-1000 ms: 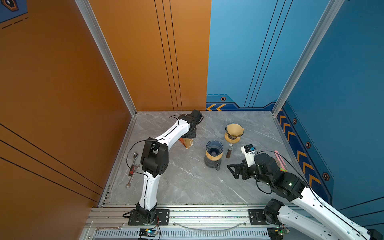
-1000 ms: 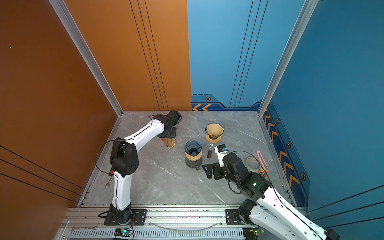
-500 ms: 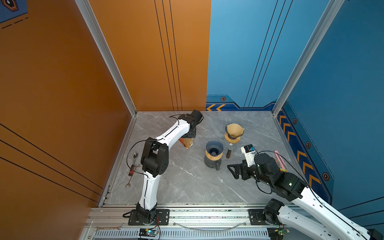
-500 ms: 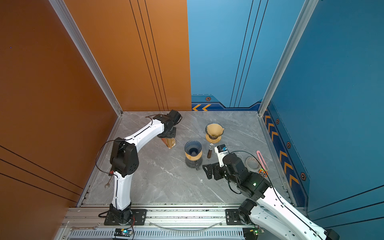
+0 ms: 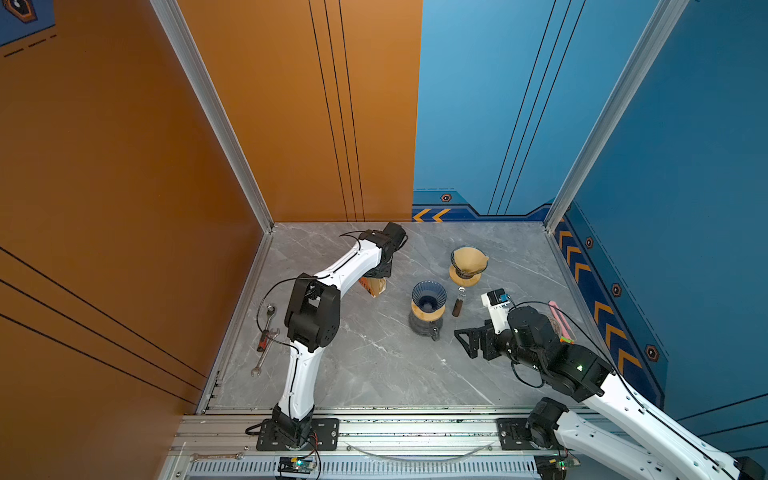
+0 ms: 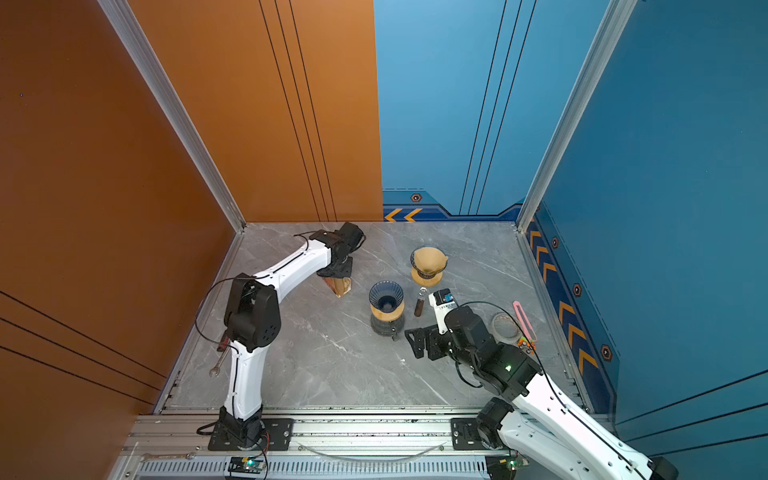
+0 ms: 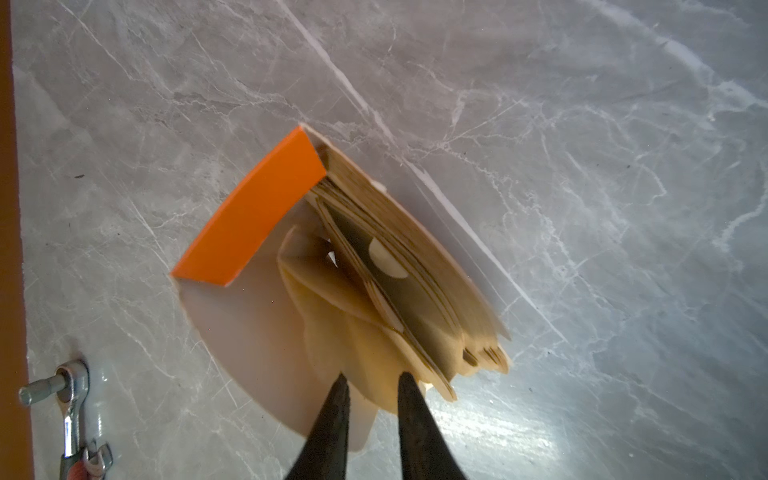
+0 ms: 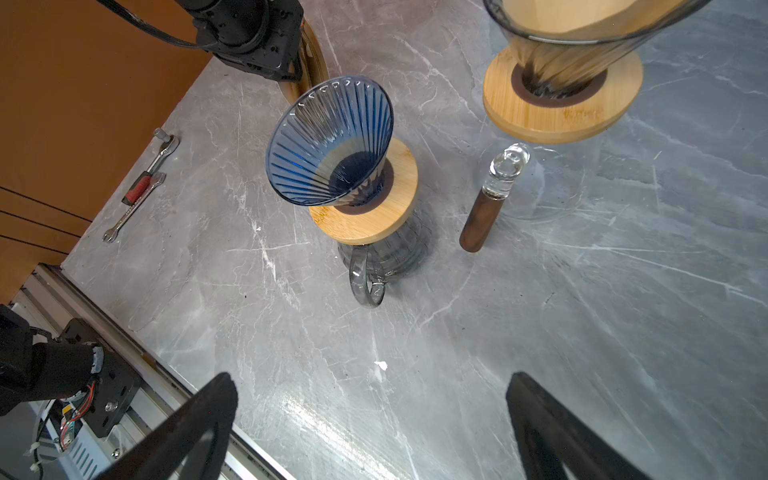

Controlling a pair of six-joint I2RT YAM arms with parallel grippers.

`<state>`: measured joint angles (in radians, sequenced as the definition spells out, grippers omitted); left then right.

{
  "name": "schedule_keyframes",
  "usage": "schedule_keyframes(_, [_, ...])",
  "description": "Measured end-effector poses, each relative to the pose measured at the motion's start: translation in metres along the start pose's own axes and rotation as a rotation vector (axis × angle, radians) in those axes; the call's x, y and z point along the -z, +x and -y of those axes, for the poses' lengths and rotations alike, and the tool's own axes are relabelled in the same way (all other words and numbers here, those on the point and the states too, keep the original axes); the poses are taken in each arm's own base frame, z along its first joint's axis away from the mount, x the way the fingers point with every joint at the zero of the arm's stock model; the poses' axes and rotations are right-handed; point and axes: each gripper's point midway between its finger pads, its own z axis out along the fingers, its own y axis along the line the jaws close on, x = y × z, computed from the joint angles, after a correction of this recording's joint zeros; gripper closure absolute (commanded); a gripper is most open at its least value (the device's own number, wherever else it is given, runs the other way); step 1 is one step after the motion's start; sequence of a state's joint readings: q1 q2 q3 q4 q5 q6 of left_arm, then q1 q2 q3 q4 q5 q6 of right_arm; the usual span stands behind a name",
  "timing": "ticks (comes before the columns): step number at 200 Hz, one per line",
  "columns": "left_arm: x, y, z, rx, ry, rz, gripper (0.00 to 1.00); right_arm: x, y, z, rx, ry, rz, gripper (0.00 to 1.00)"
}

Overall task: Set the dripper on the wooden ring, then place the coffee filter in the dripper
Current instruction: 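Lower the left gripper onto the paper filters in the orange box and pinch one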

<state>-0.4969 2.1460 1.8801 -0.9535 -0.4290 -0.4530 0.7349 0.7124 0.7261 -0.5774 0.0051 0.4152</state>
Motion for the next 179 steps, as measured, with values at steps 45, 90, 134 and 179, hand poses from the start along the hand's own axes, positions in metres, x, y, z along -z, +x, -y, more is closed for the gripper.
schedule_keyframes(45, [-0.003, 0.000, -0.002, -0.004, -0.022, 0.003, 0.77, 0.000, 0.000, 0.000, 0.000, 0.000, 0.000, 0.00])
schedule_keyframes(90, [-0.004, -0.001, -0.007, -0.016, -0.050, 0.013, 0.77, -0.001, 0.002, 0.001, 0.000, 0.002, -0.004, 0.00])
schedule_keyframes(134, [-0.008, 0.000, -0.014, -0.040, -0.084, 0.012, 0.80, -0.001, 0.003, 0.001, 0.000, 0.002, -0.005, 0.00])
schedule_keyframes(179, [-0.009, 0.001, -0.017, -0.058, -0.102, 0.013, 0.82, -0.002, 0.005, 0.002, 0.000, 0.004, -0.009, 0.00])
